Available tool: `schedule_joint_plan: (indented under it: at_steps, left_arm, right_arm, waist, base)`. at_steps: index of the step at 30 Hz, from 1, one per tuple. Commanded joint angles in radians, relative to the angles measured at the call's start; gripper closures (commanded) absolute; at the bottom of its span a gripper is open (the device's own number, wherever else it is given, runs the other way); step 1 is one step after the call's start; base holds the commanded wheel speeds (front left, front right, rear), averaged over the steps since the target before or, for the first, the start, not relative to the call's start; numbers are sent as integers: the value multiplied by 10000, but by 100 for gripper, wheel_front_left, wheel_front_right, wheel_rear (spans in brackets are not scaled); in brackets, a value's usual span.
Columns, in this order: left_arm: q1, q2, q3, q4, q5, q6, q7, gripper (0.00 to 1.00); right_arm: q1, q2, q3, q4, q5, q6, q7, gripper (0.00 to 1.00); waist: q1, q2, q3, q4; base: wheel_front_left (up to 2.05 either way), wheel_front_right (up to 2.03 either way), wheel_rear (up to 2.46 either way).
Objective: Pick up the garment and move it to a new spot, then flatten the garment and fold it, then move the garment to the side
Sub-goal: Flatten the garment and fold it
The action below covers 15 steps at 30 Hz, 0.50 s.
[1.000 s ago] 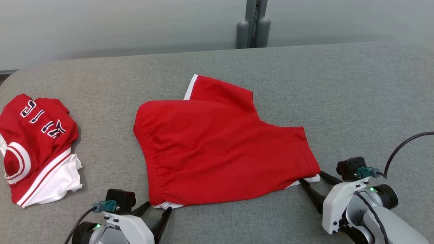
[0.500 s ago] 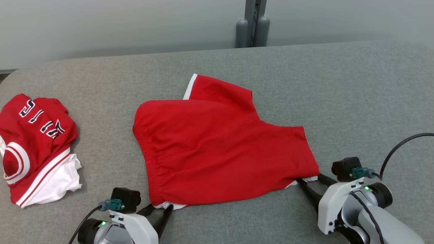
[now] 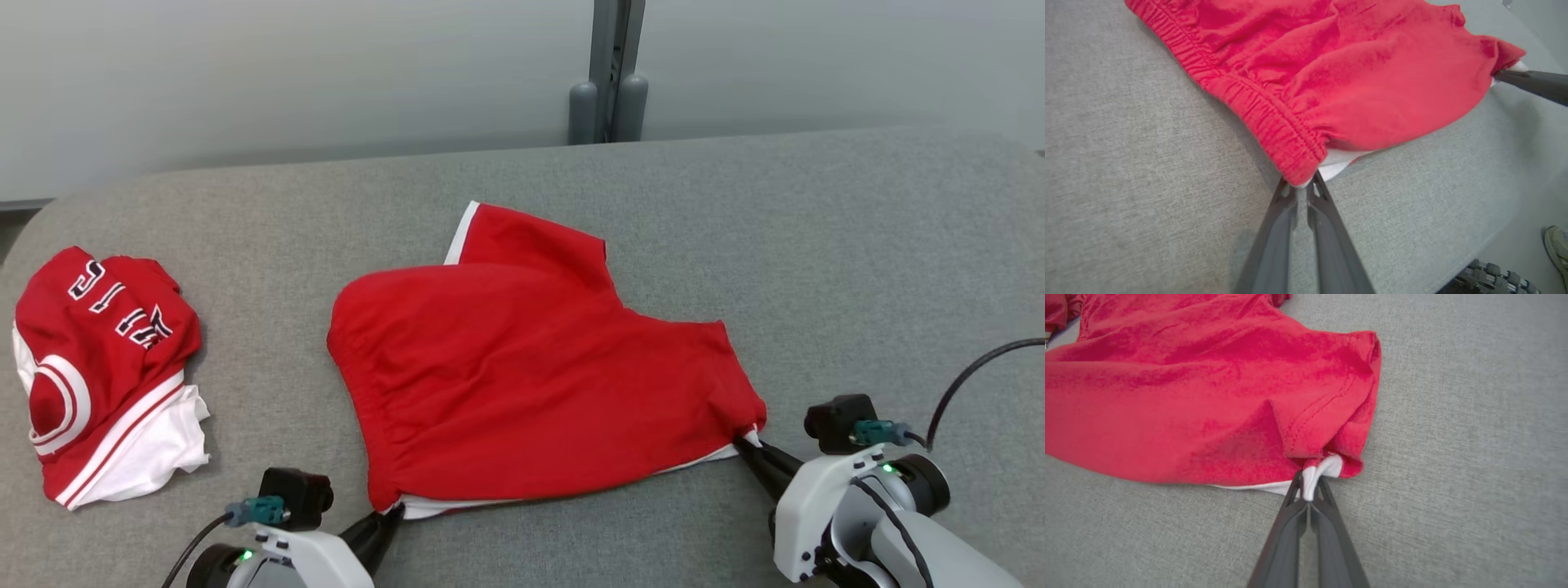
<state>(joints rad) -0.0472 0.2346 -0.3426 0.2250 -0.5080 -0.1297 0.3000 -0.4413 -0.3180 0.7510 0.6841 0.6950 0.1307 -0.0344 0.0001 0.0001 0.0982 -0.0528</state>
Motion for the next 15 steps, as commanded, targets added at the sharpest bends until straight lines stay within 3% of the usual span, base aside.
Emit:
schedule_joint_plan:
  at_steps: [1,10,15]
  left_arm:
    - [126,83,45,-79,-111,-1,36,100]
    - [896,566,348,-1964,-577,176,532,100]
    - [399,1018,467,-2982,-499,237,1099,100]
  right_arm:
    - [97,-111,-29,-33,46,2,-78,100]
    - [692,-533,-524,-867,20,2,-196,100]
    - [599,-653,-982,-1787,-163,2,21,100]
  waist:
    - [-1,-1,-115,9]
    - [-1,-1,-538,20]
    - [-1,-1,-434,-129]
  base:
    - [0,0,0]
    - [0,0,0]
    - [0,0,0]
